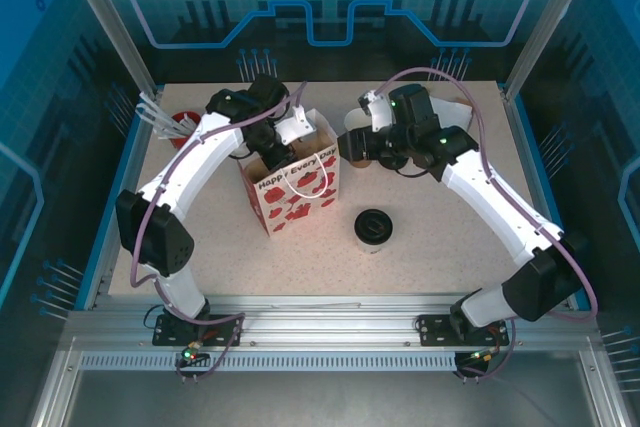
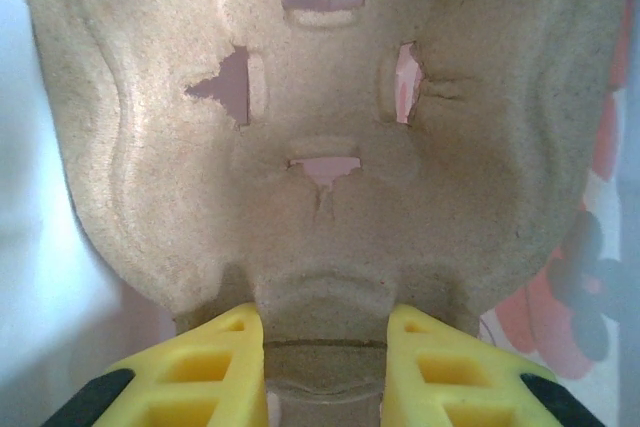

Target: Pack the takeout coffee

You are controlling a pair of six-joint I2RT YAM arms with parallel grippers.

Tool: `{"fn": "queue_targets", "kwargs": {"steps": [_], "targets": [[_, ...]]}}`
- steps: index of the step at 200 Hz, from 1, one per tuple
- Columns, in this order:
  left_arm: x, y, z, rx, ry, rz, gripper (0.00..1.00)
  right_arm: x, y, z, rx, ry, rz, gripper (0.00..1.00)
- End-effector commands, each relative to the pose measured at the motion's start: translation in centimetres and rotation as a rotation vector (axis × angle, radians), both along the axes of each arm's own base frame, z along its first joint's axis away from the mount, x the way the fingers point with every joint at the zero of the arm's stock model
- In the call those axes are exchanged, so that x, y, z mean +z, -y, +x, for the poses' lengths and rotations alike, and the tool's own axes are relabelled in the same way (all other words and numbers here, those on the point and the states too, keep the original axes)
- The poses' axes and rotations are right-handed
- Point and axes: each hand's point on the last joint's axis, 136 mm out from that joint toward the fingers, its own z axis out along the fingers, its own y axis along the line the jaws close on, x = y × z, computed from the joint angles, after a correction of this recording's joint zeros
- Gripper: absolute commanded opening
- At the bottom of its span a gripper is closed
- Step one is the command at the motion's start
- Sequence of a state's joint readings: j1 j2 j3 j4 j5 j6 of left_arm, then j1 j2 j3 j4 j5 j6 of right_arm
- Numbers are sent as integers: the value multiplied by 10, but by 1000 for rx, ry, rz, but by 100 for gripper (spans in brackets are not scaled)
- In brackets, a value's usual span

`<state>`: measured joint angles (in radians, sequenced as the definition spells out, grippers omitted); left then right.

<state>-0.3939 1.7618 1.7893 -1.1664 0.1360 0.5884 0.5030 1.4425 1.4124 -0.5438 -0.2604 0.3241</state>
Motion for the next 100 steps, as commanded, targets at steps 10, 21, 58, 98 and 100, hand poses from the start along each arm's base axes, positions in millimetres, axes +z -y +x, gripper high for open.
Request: {"fn": "queue_targets", "kwargs": {"steps": [10,21,58,98,100], "targets": [[1,1,-5,9,-48,-24,27,9,-22,-36,105,-54,138,68],[0,0,-5,8,-46,-19,27,8,-27,-45,121,-68,162,68],[0,0,-2,12,-35,-18,27,-11,-52,-63,194,-150,189,65],[-2,-2,0,16,-31,-6,26,-22,-59,-74,227,-192,203,26],[-2,-2,0,17,-30,-6,26,-22,-58,-74,224,-191,200,25]]}}
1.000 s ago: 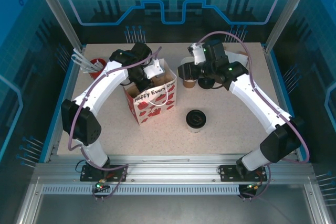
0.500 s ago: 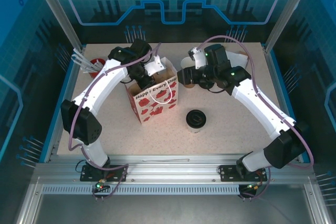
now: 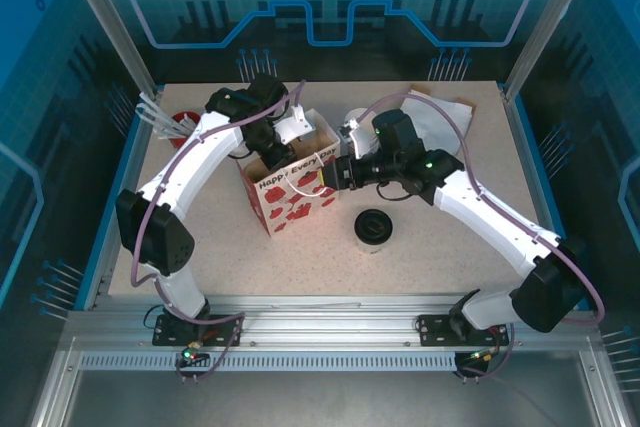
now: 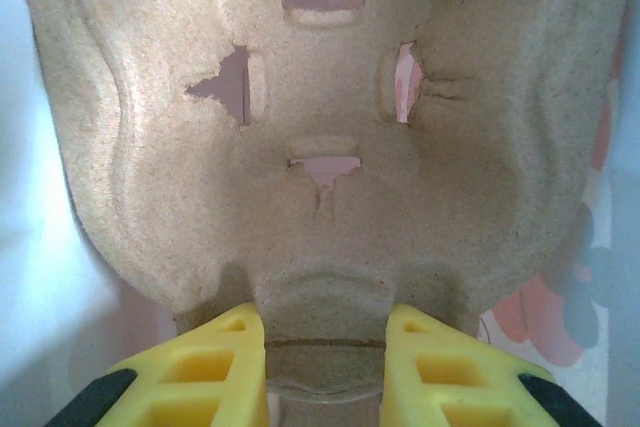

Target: Pack the takeout coffee

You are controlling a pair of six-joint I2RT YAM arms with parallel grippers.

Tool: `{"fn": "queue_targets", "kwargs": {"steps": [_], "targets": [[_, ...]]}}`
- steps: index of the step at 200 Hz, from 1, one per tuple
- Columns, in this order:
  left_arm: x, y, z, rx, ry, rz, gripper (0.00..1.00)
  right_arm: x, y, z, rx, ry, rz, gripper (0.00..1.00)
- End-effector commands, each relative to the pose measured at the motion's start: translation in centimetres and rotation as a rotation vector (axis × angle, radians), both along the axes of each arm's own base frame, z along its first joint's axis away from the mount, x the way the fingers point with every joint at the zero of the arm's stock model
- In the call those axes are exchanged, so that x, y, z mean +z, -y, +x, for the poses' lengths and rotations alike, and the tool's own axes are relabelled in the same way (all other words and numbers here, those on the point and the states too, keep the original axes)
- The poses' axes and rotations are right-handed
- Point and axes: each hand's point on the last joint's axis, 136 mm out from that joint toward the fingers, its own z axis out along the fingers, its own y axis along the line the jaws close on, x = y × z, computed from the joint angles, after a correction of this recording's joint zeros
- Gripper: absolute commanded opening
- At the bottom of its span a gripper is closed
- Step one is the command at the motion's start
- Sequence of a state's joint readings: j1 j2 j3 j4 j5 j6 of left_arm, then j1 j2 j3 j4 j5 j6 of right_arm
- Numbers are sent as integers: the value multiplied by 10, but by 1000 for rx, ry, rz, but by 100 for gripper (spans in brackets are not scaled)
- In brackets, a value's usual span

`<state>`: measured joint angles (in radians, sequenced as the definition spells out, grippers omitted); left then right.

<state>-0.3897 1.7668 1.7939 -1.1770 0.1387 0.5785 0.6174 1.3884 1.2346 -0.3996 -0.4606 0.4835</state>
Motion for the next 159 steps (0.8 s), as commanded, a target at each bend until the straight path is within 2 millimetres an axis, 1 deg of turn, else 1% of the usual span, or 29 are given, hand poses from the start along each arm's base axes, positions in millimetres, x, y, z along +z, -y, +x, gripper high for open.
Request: {"fn": "queue_targets", "kwargs": {"steps": [1,16,34,48,70,110,159], "targets": [[-1,-1,1,5,-15,-6,26,-2,-6,-10,35,-22,27,24],[-1,-2,1,7,-17,-6,26,-5,0,-12,24,-13,5,13],[-4,-3,2,10,-23,-1,26,-8,6,-15,19,-10,-14,9],[-5,-3,2,10,-27,-1,26,-12,9,-17,17,-12,-30,8],[-12,-3,2,10,-43,6,26,-17,9,-18,14,-22,-37,8],[-32,-4,2,5,-59,63,26,-9,5,-13,11,-8,-16,9],[-51,-2,2,-2,-62,120,28,-11,2,-8,8,-10,-20,10]]}}
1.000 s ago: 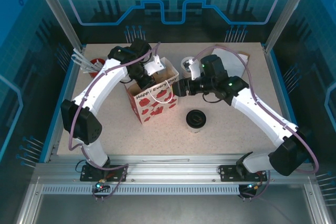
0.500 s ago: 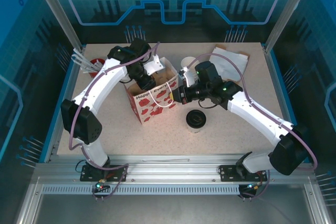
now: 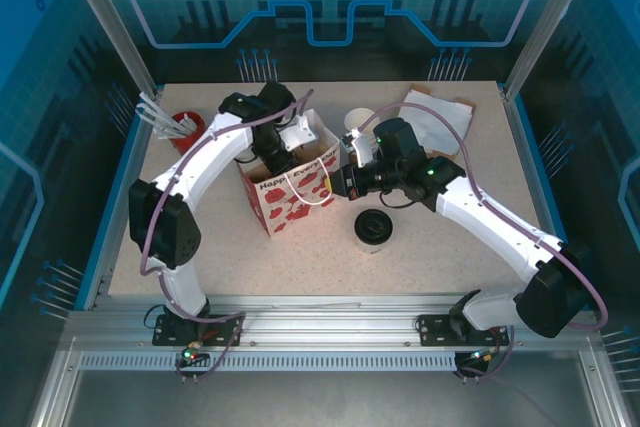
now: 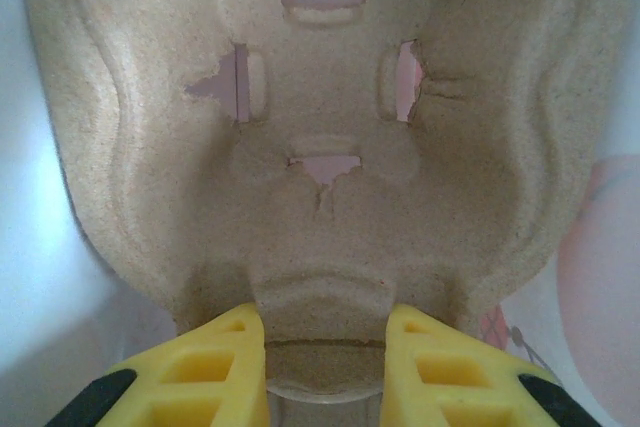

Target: Pack the takeout coffee

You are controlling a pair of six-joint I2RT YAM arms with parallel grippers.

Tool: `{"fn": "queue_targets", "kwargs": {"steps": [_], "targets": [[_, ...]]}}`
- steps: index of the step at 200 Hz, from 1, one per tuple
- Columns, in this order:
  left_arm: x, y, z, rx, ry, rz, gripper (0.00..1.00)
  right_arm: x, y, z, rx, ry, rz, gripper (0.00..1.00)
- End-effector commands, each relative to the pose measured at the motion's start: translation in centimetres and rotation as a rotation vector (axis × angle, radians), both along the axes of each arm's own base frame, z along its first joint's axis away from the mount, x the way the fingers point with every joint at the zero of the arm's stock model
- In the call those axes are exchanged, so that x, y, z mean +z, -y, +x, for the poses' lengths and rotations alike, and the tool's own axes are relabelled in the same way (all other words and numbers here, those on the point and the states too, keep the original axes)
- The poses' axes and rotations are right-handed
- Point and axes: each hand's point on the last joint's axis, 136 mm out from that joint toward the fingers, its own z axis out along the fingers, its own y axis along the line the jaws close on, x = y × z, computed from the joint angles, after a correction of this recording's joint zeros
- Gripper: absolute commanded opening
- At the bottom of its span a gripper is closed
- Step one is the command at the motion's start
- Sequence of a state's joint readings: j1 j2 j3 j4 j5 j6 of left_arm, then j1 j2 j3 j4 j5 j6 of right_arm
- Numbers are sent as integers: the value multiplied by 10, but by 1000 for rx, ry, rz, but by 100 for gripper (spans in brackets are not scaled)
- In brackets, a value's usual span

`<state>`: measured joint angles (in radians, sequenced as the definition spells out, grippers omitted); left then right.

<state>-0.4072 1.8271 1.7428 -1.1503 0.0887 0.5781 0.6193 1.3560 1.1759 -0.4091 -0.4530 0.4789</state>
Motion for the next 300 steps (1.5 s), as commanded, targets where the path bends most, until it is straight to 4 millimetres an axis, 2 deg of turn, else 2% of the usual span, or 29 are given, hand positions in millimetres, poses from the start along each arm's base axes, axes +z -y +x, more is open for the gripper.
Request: {"fn": "queue_targets", "kwargs": {"steps": [1,24,82,149,252,280,300], "targets": [[-13,-2,1,0,-1,46,27,5,-5,2,9,14,6,10],[-25,-5,2,7,-15,81,27,4,-6,5,2,16,5,11],[-54,0,5,21,-40,87,28,4,-6,9,-6,23,-2,12],[-84,3,8,42,-62,96,32,12,1,10,-20,49,-4,24],[-130,6,-4,46,-109,130,39,7,10,11,-40,52,-14,28],[-135,6,-5,61,-114,130,41,6,11,10,-41,53,-15,28],[-127,7,-3,66,-95,118,45,9,13,10,-44,62,-13,29]]}}
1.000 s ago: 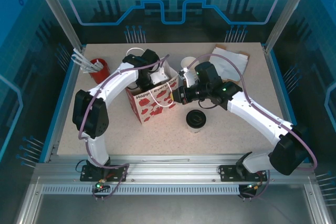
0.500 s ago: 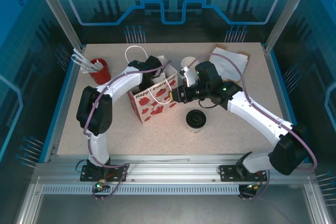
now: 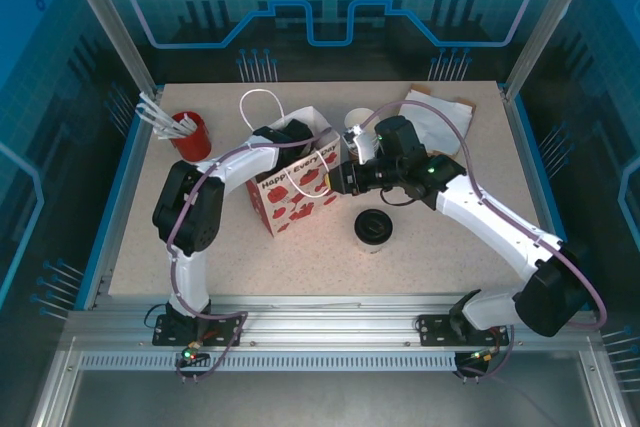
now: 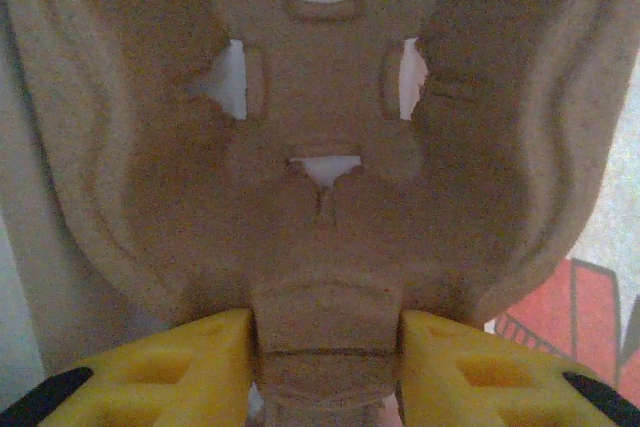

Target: Pack the takeout coffee

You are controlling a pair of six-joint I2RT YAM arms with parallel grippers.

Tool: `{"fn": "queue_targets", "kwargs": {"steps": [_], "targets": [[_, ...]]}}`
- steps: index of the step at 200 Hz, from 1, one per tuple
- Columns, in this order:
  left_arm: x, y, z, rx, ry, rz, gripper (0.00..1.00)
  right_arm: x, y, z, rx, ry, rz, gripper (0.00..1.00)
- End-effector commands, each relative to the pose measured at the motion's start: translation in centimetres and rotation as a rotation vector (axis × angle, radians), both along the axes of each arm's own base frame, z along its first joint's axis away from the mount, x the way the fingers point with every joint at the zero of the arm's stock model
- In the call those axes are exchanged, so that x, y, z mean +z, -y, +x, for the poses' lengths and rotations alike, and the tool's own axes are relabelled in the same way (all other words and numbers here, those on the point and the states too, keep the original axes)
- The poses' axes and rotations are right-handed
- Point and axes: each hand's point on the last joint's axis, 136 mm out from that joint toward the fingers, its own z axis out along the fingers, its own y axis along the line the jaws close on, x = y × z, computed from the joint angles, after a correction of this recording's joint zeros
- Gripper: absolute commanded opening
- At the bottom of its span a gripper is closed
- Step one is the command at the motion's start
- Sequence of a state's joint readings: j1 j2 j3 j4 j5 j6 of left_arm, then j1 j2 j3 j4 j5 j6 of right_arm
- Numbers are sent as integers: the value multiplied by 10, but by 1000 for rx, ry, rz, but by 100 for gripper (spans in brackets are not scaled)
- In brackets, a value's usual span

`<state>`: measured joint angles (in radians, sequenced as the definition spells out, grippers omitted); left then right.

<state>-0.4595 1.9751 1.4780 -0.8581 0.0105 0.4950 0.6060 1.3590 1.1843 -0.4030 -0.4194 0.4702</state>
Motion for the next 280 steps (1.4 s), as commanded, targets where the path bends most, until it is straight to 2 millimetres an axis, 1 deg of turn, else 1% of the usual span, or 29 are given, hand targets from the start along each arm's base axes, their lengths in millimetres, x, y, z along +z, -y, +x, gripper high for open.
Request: {"fn": "queue_targets", "kwargs": {"steps": [1,25,70,83,126,161,210,236,258,280], "targets": [[-3,-1,-1,23,1,8,45,8,8,-1,-11,33,-2,29],[9,0,1,22,30,-8,51,10,11,-1,-16,41,-6,30],[26,-3,4,40,57,-22,59,17,19,-1,-30,60,-6,31],[32,-2,5,45,70,-37,64,18,20,-1,-32,64,-7,31],[48,-1,5,55,94,-72,69,17,20,-1,-31,63,-7,31],[66,-1,9,63,127,-105,71,17,21,-1,-32,64,-10,31],[107,1,14,74,198,-189,73,22,22,-1,-36,75,-4,31],[131,3,17,72,238,-236,73,31,23,-3,-32,91,5,32],[151,6,18,69,273,-270,74,40,27,-7,-34,115,9,34],[173,8,20,62,315,-300,74,44,31,-7,-42,133,-4,35]]}}
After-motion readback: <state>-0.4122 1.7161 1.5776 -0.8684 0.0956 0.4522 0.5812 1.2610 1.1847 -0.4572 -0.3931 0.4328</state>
